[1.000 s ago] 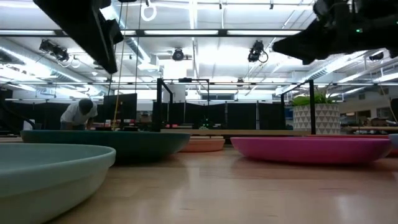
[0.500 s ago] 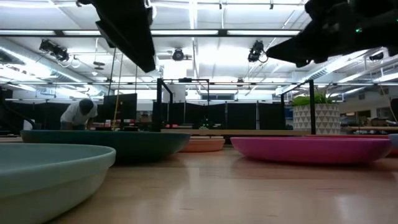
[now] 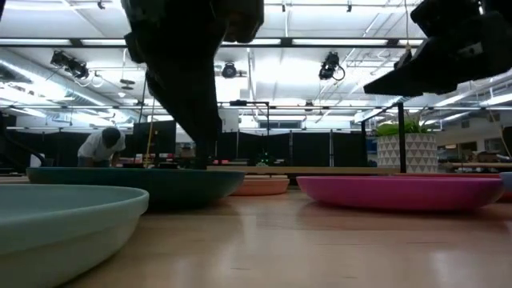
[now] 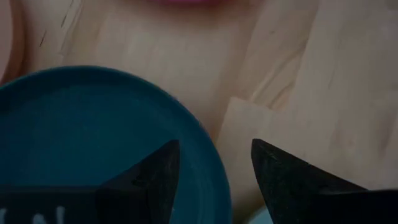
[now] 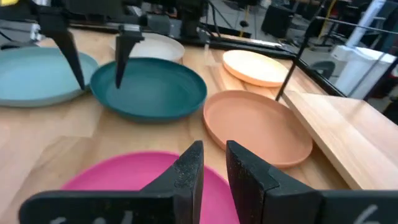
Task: Place and stack plates onto a shelf
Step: Put the dark blue plate on the shelf
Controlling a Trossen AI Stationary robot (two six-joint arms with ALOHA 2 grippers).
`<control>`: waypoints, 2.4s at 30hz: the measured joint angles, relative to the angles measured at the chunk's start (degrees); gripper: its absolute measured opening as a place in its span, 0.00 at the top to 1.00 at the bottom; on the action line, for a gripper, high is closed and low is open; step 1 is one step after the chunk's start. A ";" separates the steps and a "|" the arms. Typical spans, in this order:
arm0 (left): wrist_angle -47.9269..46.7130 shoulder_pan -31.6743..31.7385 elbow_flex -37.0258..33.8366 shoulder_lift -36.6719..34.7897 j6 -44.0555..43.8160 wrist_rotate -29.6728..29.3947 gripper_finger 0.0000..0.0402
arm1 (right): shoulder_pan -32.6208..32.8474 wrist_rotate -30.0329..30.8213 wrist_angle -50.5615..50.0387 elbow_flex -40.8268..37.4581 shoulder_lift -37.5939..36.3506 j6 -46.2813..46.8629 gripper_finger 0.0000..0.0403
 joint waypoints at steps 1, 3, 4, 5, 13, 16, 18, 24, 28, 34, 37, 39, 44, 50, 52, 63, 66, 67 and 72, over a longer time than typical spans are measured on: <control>0.11 0.09 0.00 0.15 0.03 0.08 0.48 | 0.29 0.87 0.44 0.00 0.74 -0.05 0.81; -0.40 0.12 0.00 0.28 0.03 -0.05 0.48 | 0.66 3.03 0.89 -0.02 1.54 -0.11 0.81; -0.22 0.11 0.00 0.28 0.04 -0.49 0.48 | 0.72 3.83 1.32 -0.02 1.87 -0.09 0.81; -0.02 0.10 0.00 0.26 -0.06 -0.94 0.48 | 0.81 4.55 1.25 -0.02 1.95 -0.11 0.81; -0.60 -0.83 0.00 2.24 -1.73 -2.09 0.48 | 0.87 4.59 1.79 -0.02 2.15 -0.04 0.81; -0.72 -1.17 0.00 3.47 -2.11 -1.97 0.48 | 0.87 4.52 1.85 -0.02 2.15 0.25 0.81; -1.82 -1.27 -0.04 3.65 -2.65 -1.89 0.48 | 0.87 4.50 1.88 -0.02 2.15 0.24 0.81; -4.50 -1.17 -0.04 3.94 -3.25 -1.16 0.56 | 0.87 4.47 2.20 -0.02 2.15 -0.05 0.81; -4.78 -0.96 -0.04 4.44 -2.91 0.68 0.68 | 0.87 4.47 2.19 -0.02 2.15 -0.24 0.81; -5.60 -0.90 -0.04 4.39 -2.34 1.86 0.84 | 0.87 4.47 2.19 -0.02 2.15 -0.66 0.81; -5.88 -0.90 -0.04 4.31 -1.74 2.84 0.91 | 0.87 4.47 2.19 -0.02 2.15 -0.66 0.81; -5.94 -0.87 0.02 4.09 -1.75 3.17 0.95 | 0.87 4.45 2.21 -0.02 2.15 -0.66 0.81; -6.02 -0.40 0.00 2.94 -2.85 6.47 0.97 | 0.87 4.45 2.19 -0.02 2.15 -0.66 0.81; -5.11 0.32 0.05 -1.71 -4.31 13.97 0.97 | 0.87 4.43 2.20 -0.02 2.15 -0.66 0.81; -4.88 0.32 1.18 -3.81 -3.34 14.52 0.97 | 0.87 4.43 2.19 -0.02 2.15 -0.66 0.81; -4.12 4.90 9.90 -8.70 20.73 -10.23 0.97 | 0.87 3.81 2.93 -0.02 2.15 0.03 0.81; -2.32 8.33 9.99 -8.48 30.01 -12.67 0.97 | 0.87 2.85 2.93 -0.02 2.15 0.36 0.81; -2.28 9.60 9.97 -8.42 32.85 -12.67 0.97 | 0.87 2.52 2.93 -0.02 2.15 0.41 0.81; -1.76 15.73 9.93 -8.39 43.81 -12.59 0.97 | 1.13 1.49 4.22 -1.31 2.13 1.60 0.81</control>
